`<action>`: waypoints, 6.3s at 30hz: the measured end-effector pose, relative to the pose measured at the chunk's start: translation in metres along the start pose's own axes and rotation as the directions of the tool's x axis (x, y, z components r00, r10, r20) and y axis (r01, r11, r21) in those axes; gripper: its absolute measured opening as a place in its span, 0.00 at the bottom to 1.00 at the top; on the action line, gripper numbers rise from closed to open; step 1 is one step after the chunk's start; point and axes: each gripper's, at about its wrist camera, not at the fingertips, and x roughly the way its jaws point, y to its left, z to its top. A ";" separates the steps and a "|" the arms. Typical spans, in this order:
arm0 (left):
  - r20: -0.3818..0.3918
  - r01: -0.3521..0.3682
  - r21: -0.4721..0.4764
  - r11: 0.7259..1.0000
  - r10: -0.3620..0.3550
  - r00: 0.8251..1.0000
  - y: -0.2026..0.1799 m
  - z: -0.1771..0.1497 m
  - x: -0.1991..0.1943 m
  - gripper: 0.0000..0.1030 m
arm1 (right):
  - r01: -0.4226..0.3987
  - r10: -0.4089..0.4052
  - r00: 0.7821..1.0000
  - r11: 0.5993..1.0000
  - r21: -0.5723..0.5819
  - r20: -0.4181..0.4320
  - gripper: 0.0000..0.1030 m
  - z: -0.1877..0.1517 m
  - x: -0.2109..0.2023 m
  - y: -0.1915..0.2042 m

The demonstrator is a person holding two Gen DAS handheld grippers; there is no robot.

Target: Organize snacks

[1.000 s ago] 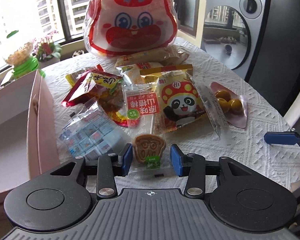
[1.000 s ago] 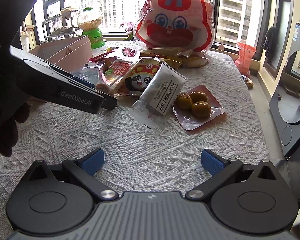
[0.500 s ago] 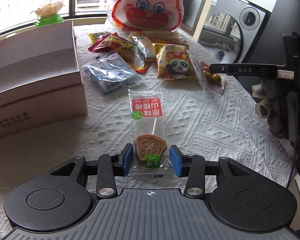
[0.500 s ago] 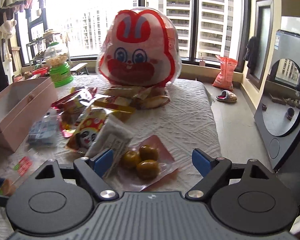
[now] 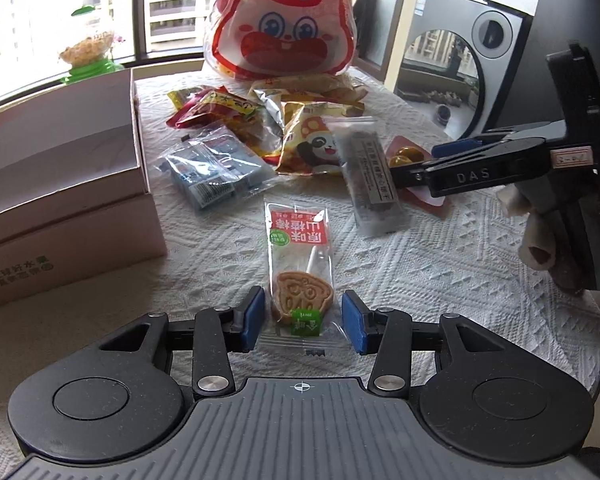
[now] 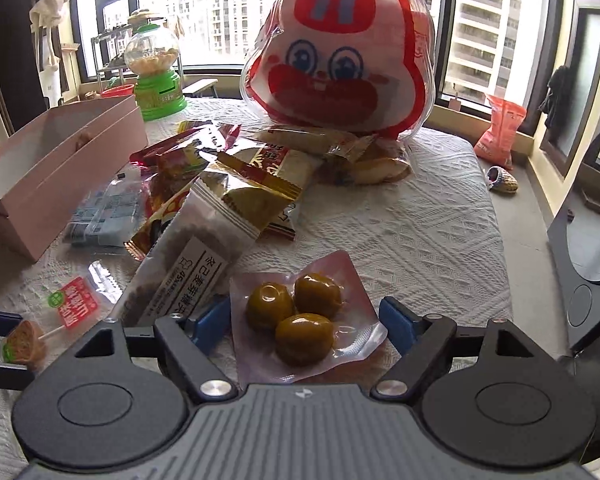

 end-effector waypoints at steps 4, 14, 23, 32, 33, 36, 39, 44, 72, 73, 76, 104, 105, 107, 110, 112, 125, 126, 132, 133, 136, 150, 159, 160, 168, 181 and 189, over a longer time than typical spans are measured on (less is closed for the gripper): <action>0.014 0.012 -0.015 1.000 -0.012 1.000 0.002 -0.005 -0.005 0.45 | 0.008 -0.008 1.000 1.000 0.007 0.020 0.78 -0.017 -0.036 0.009; 0.095 0.083 -0.072 0.994 -0.076 0.993 0.020 -0.036 -0.071 0.43 | 0.005 0.000 0.994 0.999 -0.044 0.109 0.78 -0.034 -0.127 0.049; 0.394 -0.090 -0.205 0.975 0.167 0.904 0.098 0.021 -0.149 0.45 | -0.045 0.076 0.967 0.991 -0.129 0.245 0.78 -0.002 -0.161 0.093; 0.369 -0.004 -0.370 0.929 0.151 0.917 0.172 0.041 -0.092 0.44 | -0.112 0.129 0.959 0.990 -0.082 0.254 0.78 0.043 -0.137 0.121; 0.383 -0.012 -0.374 0.927 0.166 0.909 0.175 0.038 -0.099 0.44 | -0.116 0.137 0.953 0.989 -0.092 0.269 0.78 0.054 -0.134 0.125; 0.369 -0.098 -0.398 0.912 0.257 0.893 0.190 0.031 -0.117 0.44 | -0.143 0.179 0.940 0.979 -0.142 0.289 0.78 0.096 -0.116 0.146; 0.310 -0.171 -0.464 0.869 0.340 0.888 0.210 0.022 -0.119 0.44 | -0.212 0.247 0.925 0.966 -0.146 0.289 0.81 0.151 -0.078 0.174; 0.259 -0.131 -0.514 0.847 0.299 0.918 0.227 0.006 -0.104 0.44 | -0.262 0.278 0.950 0.957 -0.122 0.144 0.83 0.199 -0.001 0.196; 0.205 0.103 -0.290 0.952 -0.043 0.978 0.108 0.006 -0.068 0.50 | -0.204 0.191 0.965 0.978 -0.054 -0.182 0.40 0.094 0.072 0.094; 0.179 0.094 -0.276 0.957 -0.046 0.983 0.101 0.005 -0.060 0.50 | -0.212 0.200 0.962 0.976 -0.049 -0.187 0.40 0.086 0.062 0.095; 0.124 0.096 -0.223 0.970 -0.069 0.990 0.083 0.005 -0.043 0.50 | -0.296 0.280 0.935 0.954 -0.042 -0.216 0.40 0.063 0.025 0.094; 0.037 0.009 0.085 0.996 -0.012 0.999 0.012 0.020 -0.004 0.50 | 0.120 -0.119 0.991 0.992 0.025 -0.054 0.74 -0.014 -0.027 0.031; 0.039 -0.003 0.116 0.993 -0.001 0.999 0.006 0.018 -0.004 0.50 | 0.136 -0.136 0.990 0.990 0.030 -0.025 0.74 -0.014 -0.031 0.028; 0.045 -0.023 0.150 0.988 0.016 0.999 -0.001 0.016 -0.005 0.51 | 0.088 -0.090 0.996 0.994 0.063 0.024 0.74 -0.009 -0.039 0.020; 0.032 -0.011 0.151 0.989 0.006 0.999 -0.003 0.016 -0.007 0.51 | -0.054 0.045 0.997 0.988 0.144 0.066 0.74 0.006 -0.039 0.014; 0.025 -0.008 0.155 0.988 0.004 1.000 -0.005 0.015 -0.009 0.50 | -0.114 0.099 0.991 0.975 0.190 0.090 0.76 0.020 -0.027 0.015; 0.063 -0.012 0.131 0.991 0.004 0.998 -0.010 0.022 -0.022 0.49 | -0.046 0.046 0.999 0.999 0.007 -0.002 0.33 0.057 0.009 0.064; 0.057 -0.010 0.147 0.989 0.002 0.998 -0.014 0.021 -0.018 0.49 | -0.029 0.029 0.999 1.000 -0.005 0.026 0.29 0.059 0.000 0.063; 0.035 -0.037 0.296 0.954 0.028 0.999 -0.045 0.005 0.000 0.59 | -0.020 0.019 0.996 1.000 0.014 0.088 0.26 0.065 -0.033 0.041; 0.034 -0.043 0.314 0.948 0.034 0.999 -0.048 0.004 0.001 0.61 | -0.011 0.009 0.997 1.000 0.023 0.078 0.28 0.062 -0.034 0.039; 0.031 -0.010 0.280 0.960 0.001 1.000 -0.043 0.004 -0.002 0.64 | 0.012 -0.016 0.998 0.998 0.063 0.057 0.47 0.045 -0.032 0.032; 0.004 0.056 0.059 0.997 -0.056 0.998 -0.011 0.019 0.009 0.61 | 0.029 -0.029 1.000 0.982 0.188 -0.001 0.60 -0.020 -0.031 0.003; 0.020 0.030 0.173 0.985 -0.034 0.999 -0.036 0.009 0.022 0.74 | 0.088 -0.097 0.993 0.986 0.144 0.059 0.70 -0.039 -0.026 0.019; 0.018 0.039 0.154 0.987 -0.042 0.999 -0.032 0.011 0.021 0.72 | 0.081 -0.092 0.994 0.985 0.152 0.062 0.70 -0.038 -0.026 0.018; 0.044 -0.058 0.050 0.997 0.056 0.997 0.012 -0.007 -0.017 0.65 | 0.049 -0.067 0.987 0.991 0.127 0.143 0.70 -0.030 -0.042 0.014; 0.067 -0.137 -0.071 0.988 0.141 0.988 0.051 -0.024 -0.025 0.67 | -0.048 0.053 0.995 0.997 0.059 -0.081 0.67 -0.013 -0.023 0.013; 0.091 -0.105 -0.103 0.989 0.114 0.989 0.057 -0.029 -0.028 0.67 | -0.143 0.143 0.990 0.985 -0.101 -0.003 0.74 -0.012 -0.058 0.073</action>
